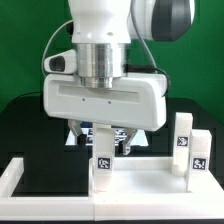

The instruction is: Assemble desk

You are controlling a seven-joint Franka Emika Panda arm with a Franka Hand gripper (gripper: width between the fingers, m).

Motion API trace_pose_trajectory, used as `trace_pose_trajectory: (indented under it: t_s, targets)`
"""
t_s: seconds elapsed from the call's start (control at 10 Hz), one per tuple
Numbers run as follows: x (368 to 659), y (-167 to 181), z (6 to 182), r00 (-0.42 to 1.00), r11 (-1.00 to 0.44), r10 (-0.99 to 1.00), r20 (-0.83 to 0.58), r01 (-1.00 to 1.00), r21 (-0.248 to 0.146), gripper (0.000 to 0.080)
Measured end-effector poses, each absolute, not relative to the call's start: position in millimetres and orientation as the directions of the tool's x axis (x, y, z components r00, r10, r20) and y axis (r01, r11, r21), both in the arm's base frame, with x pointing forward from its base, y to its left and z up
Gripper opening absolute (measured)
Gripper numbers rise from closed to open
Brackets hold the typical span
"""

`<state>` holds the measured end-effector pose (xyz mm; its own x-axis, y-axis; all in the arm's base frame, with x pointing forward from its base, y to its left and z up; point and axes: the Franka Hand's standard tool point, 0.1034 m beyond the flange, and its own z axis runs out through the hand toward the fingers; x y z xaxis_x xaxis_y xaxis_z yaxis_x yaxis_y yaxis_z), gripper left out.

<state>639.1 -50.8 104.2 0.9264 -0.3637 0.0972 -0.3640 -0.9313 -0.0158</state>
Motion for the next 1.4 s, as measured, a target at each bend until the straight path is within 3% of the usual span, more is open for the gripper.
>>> trace_pose_trajectory:
  t_s: [0.3,0.5,0.6,0.8,1.1,1.4]
  targets:
    - [638.4,-51.7,102.9,0.915,-0.92,-0.392,0.095,-0.392,-0.018,0.0647]
    - [638.2,-51.6,102.2,0.866,-0.87,-0.492,0.092,-0.492,-0.029,0.0345]
    - [638.2,-51.8,102.2,0.82,-0.825,-0.565,0.089,-0.564,-0.036,0.0287]
    - [637.9,-53.2,101.5,0.72,-0.725,-0.689,0.082,-0.688,-0.048,0.0287]
    - [636.5,-57.9,100.3,0.311,-0.312,-0.95,0.016,-0.948,-0.065,0.0287]
    - [629.8,-58.2,98.4,-0.181,0.187,-0.981,-0.063,-0.976,-0.115,0.0289]
